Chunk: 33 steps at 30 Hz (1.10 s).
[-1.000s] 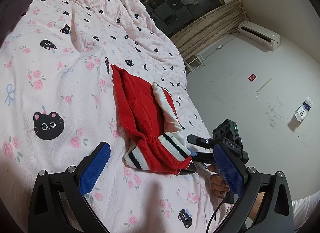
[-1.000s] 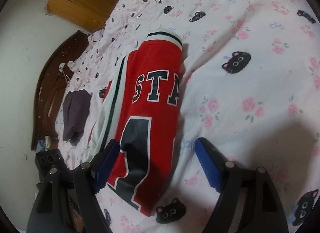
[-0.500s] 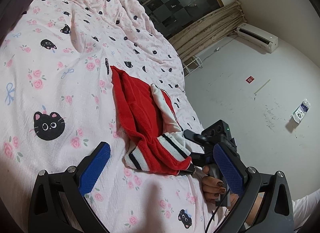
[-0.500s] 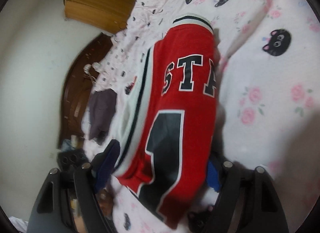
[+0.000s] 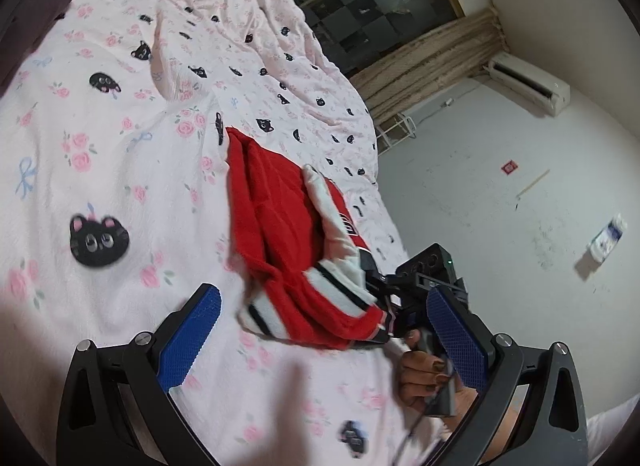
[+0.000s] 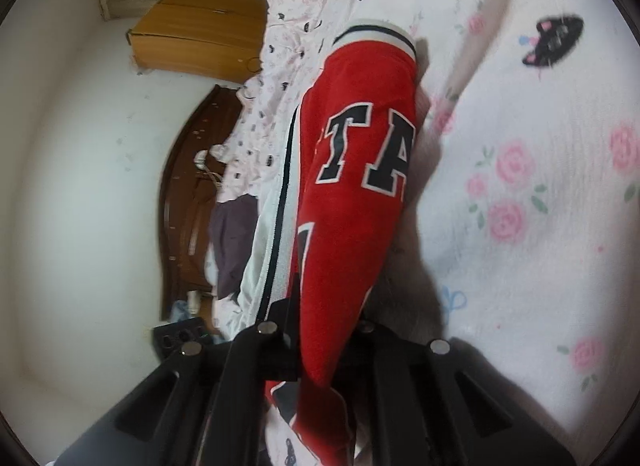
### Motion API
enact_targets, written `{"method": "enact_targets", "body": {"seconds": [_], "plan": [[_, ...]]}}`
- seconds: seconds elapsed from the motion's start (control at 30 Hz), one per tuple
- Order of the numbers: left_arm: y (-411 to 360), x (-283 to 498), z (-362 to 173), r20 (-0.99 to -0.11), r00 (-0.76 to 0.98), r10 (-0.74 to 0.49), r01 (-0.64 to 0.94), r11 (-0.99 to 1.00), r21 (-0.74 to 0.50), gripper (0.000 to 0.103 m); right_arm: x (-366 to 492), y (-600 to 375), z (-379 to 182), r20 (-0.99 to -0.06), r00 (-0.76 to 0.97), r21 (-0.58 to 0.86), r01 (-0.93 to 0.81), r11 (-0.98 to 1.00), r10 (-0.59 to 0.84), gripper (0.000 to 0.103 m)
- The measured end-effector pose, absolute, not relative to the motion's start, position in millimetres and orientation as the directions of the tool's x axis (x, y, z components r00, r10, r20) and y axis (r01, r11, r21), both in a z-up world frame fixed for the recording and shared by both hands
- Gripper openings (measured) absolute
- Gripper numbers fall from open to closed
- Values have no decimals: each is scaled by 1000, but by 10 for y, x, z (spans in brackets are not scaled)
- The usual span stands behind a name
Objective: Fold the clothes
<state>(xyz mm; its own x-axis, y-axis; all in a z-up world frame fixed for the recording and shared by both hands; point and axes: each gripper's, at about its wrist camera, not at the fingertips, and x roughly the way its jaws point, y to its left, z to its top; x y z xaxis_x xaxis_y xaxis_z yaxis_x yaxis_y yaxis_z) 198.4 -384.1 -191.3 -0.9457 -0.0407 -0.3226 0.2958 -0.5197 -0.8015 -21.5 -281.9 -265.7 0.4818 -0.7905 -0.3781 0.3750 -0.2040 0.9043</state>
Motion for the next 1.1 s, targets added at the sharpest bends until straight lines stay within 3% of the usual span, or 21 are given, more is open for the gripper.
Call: {"method": "enact_targets", "body": {"seconds": [0.17, 0.33, 0.47, 0.7, 0.97, 1.1], "plan": [[-3606, 1890, -1866, -349, -937, -11, 318, -437, -841, 102, -191, -2893, -2390, -380, 475, 902, 381, -203, -794, 9], [-3504, 1731, -1952, -295, -955, 14, 280, -271, -921, 102, -140, -2987, -2164, -362, 495, 910, 372, -184, -790, 9], [-3550, 1603, -2074, -243, -970, 27, 239, -107, -965, 102, -161, -2926, -2196, -346, 506, 924, 331, -192, -790, 9], [-3742, 1357, -2308, -228, -974, 1, 227, 74, -971, 102, -231, -2878, -2290, -315, 517, 942, 273, -196, -796, 9], [-3892, 1218, -2342, -248, -968, -45, 242, 103, -965, 102, -272, -2827, -2318, -300, 516, 948, 254, -191, -802, 9], [-3882, 1239, -2178, -284, -956, -78, 284, 4, -959, 102, -320, -2785, -2346, -287, 506, 954, 231, -193, -813, 9]]}}
